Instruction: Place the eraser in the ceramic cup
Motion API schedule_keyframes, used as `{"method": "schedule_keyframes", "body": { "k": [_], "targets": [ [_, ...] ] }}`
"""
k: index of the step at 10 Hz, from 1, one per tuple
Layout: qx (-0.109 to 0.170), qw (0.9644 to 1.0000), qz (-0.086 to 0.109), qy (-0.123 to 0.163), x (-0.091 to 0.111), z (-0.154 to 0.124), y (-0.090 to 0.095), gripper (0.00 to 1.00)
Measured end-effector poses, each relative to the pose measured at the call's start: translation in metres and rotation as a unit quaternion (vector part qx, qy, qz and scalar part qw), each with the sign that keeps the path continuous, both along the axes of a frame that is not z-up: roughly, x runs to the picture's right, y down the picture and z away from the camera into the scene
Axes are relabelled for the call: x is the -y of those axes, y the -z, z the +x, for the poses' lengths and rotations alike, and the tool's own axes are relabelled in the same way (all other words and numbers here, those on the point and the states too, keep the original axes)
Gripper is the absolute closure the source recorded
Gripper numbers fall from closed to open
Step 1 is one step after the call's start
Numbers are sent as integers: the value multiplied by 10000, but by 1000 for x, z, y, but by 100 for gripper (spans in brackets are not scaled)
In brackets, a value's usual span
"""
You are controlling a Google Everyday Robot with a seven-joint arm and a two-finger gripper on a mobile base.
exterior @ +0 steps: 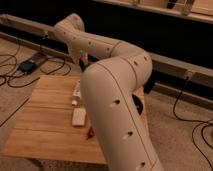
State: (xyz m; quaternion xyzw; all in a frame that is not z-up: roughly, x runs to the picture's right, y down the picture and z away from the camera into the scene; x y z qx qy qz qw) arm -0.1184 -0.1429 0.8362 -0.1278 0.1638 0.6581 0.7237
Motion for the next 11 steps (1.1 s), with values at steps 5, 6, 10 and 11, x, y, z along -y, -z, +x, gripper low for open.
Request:
{"method": "schedule_keyframes", "body": {
  "k": [5, 6, 10, 11],
  "targets": [
    [-108, 9995, -190, -212, -23, 29, -2, 100],
    [-113, 9994, -224, -259, -28, 33, -3, 100],
    [-72, 9987, -270, -424, -39, 42, -8, 84],
    [-48, 9987, -252, -447, -39, 41, -9, 73]
  ]
}}
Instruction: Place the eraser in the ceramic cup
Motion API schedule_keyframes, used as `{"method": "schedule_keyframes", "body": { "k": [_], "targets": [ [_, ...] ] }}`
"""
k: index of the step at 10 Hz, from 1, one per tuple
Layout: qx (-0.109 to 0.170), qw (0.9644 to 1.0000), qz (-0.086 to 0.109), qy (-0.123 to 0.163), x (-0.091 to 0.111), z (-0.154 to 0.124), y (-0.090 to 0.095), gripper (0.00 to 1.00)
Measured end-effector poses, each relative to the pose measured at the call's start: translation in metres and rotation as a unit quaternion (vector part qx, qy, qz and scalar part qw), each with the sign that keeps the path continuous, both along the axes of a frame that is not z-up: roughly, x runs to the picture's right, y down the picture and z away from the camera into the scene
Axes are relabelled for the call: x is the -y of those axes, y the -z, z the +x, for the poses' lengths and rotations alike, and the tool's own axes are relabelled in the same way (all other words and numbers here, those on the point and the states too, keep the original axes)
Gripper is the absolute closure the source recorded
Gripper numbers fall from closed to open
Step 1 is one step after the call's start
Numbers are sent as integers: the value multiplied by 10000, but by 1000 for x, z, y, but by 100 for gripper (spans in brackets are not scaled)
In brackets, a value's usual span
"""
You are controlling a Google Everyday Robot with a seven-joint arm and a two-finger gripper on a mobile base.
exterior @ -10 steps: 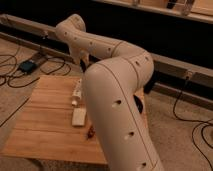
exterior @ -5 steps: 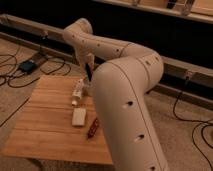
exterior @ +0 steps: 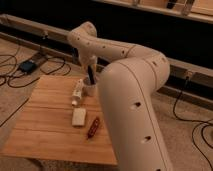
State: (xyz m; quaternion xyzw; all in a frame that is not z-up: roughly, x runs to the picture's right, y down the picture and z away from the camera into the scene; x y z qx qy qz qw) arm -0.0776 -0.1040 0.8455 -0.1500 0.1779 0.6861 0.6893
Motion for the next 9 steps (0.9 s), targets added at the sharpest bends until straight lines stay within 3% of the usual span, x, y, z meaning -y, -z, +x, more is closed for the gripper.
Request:
{"method": "schedule_keyframes", "body": {
  "k": [5, 6, 9],
  "targets": [
    [45, 10000, 9, -16, 0, -5, -1, 25],
    [27, 10000, -24, -4, -2, -5, -1, 20],
    [43, 10000, -50, 17, -2, -8, -1, 20]
  ]
}}
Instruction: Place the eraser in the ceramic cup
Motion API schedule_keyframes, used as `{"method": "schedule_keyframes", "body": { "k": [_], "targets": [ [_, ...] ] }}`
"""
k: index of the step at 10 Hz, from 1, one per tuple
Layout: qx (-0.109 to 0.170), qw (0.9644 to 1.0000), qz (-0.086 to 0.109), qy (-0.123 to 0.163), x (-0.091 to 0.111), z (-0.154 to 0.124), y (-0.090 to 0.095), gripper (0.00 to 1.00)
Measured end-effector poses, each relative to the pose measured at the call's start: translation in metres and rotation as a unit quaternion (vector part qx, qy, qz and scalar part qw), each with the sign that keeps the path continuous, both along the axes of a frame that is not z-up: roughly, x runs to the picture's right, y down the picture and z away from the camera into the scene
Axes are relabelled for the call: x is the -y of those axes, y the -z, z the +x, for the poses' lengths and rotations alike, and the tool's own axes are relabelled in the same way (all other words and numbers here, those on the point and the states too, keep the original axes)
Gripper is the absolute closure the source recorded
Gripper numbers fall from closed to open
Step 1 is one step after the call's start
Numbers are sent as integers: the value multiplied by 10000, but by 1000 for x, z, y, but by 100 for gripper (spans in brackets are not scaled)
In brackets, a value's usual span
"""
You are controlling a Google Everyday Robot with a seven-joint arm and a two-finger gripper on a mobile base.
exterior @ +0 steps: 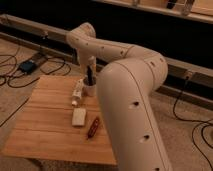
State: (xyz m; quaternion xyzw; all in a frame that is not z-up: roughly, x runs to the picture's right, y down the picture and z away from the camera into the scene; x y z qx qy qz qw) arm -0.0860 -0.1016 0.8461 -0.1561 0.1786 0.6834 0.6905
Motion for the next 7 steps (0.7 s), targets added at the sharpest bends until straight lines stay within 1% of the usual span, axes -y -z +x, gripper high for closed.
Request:
{"method": "schedule_keyframes", "body": {
  "k": [4, 7],
  "targets": [
    [91, 10000, -15, -28, 0, -5, 1, 20],
    [90, 10000, -12, -28, 0, -5, 1, 20]
  ]
}}
